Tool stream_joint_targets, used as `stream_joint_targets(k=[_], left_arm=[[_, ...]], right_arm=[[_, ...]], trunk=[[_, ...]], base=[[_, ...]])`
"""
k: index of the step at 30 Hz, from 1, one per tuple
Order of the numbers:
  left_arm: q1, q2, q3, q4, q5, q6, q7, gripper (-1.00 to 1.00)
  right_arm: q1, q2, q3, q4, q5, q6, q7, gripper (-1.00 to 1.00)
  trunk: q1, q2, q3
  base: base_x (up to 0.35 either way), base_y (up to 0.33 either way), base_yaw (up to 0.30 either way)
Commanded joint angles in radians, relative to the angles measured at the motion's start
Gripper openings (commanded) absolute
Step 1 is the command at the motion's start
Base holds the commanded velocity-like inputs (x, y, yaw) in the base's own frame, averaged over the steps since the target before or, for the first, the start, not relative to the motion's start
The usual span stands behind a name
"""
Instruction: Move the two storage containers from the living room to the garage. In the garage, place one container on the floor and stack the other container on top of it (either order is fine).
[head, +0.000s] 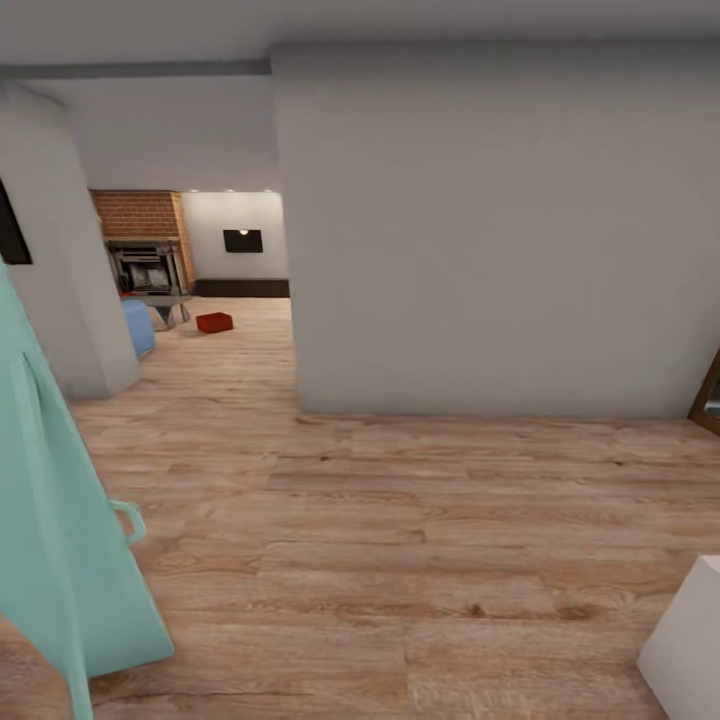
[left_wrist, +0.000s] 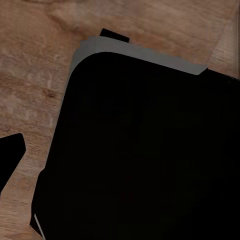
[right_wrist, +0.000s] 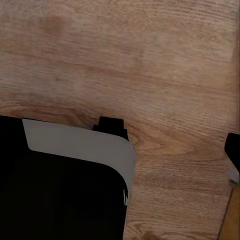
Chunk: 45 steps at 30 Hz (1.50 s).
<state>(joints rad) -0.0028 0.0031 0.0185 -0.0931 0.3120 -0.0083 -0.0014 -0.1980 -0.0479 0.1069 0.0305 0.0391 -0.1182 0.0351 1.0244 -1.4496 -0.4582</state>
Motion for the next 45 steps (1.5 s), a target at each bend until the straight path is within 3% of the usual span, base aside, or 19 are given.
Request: stream_joint_targets(k=[1, 45], left_arm=[[0.000, 0.000, 0.001, 0.000, 0.004, -0.001, 0.000, 1.00], [0.000, 0.000, 0.001, 0.000, 0.004, -0.012, 0.000, 1.00]], right_arm=[[-0.001, -0.001, 0.005, 0.003, 0.004, -0.006, 0.001, 1.00], [-0.001, -0.001, 0.005, 0.003, 0.004, -0.008, 0.000, 1.00]], trunk=[[0.001, 0.000, -0.001], [0.001, 0.000, -0.001]], base=[[0.326, 0.000, 0.000], [0.326, 0.000, 0.000]])
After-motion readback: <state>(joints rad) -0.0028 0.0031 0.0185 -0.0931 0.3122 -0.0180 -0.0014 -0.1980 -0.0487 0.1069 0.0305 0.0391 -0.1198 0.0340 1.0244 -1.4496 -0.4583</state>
